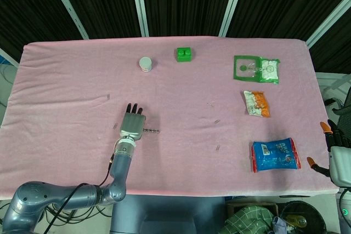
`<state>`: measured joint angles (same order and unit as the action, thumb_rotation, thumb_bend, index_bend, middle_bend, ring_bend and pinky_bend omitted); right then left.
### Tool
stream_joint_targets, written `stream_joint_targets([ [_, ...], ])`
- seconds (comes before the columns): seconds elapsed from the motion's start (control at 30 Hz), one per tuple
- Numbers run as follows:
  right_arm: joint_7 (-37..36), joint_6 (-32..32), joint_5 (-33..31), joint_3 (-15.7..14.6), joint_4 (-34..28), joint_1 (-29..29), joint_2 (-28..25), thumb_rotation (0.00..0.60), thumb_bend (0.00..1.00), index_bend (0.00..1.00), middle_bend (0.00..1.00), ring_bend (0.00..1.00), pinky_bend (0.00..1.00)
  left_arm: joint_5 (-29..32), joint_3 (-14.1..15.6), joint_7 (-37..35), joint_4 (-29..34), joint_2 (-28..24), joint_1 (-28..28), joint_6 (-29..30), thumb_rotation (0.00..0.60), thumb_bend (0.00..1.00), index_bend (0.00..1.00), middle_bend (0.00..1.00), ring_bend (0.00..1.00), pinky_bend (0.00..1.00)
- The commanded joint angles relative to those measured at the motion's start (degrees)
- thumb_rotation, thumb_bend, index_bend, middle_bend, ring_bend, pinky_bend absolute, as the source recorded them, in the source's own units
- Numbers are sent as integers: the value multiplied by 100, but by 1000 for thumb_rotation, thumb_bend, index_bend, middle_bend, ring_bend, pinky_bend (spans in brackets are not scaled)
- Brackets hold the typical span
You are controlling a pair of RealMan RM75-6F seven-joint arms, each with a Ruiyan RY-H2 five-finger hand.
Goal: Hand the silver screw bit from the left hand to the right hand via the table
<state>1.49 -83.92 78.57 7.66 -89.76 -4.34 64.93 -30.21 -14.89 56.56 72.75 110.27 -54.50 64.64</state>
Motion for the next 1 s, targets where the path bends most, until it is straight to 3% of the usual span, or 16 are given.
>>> stream_joint_targets([
  [0.03,-14,5,-3,1,-4,0,-5,600,115,0,0,98,216,4,3,10,-8,2,4,1,600,344,558,176,0,0],
  [1.0,-12,14,0,-3,4,-4,9,600,116,0,0,98,215,22,-26,51,-85,67,7,-58,600,345,546,176,0,0],
])
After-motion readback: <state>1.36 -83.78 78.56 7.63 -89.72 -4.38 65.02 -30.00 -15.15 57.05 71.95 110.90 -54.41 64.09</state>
